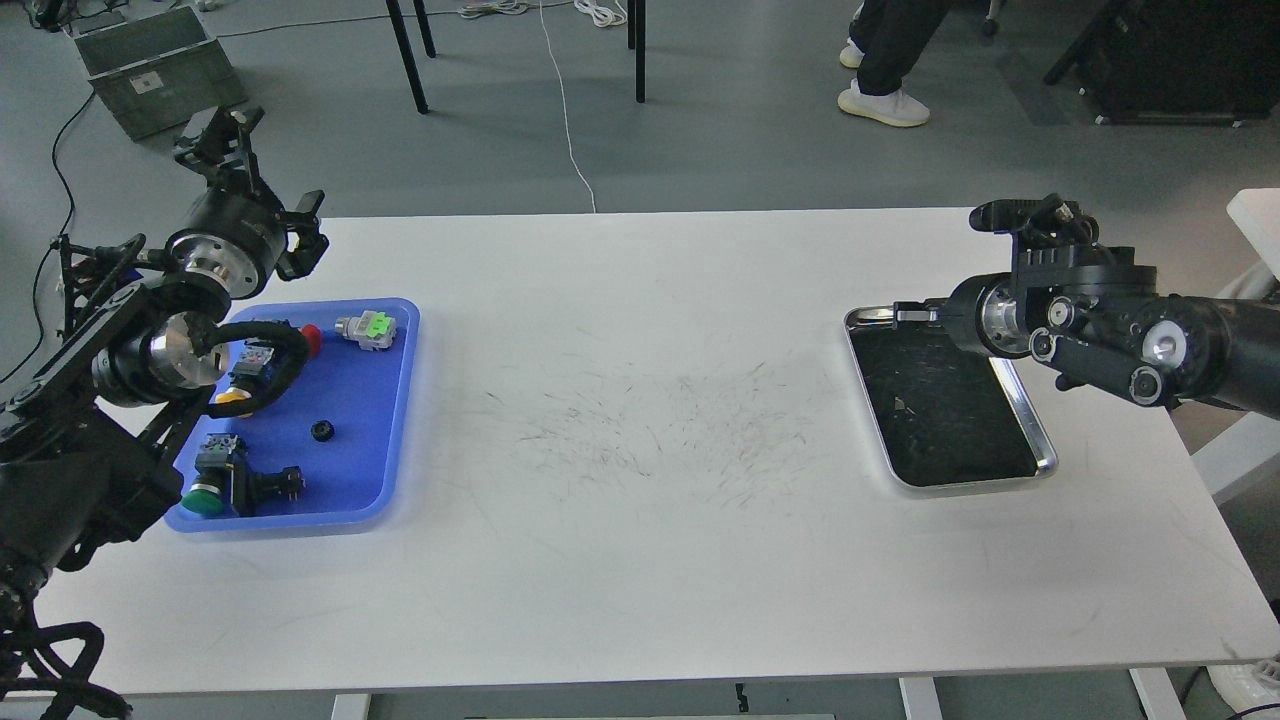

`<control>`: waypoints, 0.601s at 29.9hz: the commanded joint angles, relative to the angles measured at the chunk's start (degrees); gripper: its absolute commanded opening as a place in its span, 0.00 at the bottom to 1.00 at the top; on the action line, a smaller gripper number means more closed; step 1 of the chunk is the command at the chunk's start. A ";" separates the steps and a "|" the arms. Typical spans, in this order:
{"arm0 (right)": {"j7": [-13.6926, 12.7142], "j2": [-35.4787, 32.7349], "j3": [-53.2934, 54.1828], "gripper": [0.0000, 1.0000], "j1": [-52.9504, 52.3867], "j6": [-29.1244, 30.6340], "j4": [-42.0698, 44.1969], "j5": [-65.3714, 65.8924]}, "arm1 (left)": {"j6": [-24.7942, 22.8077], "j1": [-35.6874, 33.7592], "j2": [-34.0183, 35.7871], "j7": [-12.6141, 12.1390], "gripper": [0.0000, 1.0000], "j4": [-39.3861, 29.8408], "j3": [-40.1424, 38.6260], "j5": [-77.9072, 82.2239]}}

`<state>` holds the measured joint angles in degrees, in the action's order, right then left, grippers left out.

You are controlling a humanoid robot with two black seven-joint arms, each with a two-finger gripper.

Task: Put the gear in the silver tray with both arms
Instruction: 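Lower the gear into the silver tray and open the right gripper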

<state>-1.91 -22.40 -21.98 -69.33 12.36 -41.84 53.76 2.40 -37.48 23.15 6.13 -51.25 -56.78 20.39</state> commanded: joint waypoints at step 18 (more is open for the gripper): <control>2.61 4.73 -0.26 0.04 6.14 -0.67 9.94 3.28 | 0.06 0.30 -0.03 0.11 0.98 0.10 0.01 0.00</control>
<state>0.71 -17.67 -22.25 -63.38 11.94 -31.87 57.07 2.46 -37.25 23.09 6.24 -51.19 -56.77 20.39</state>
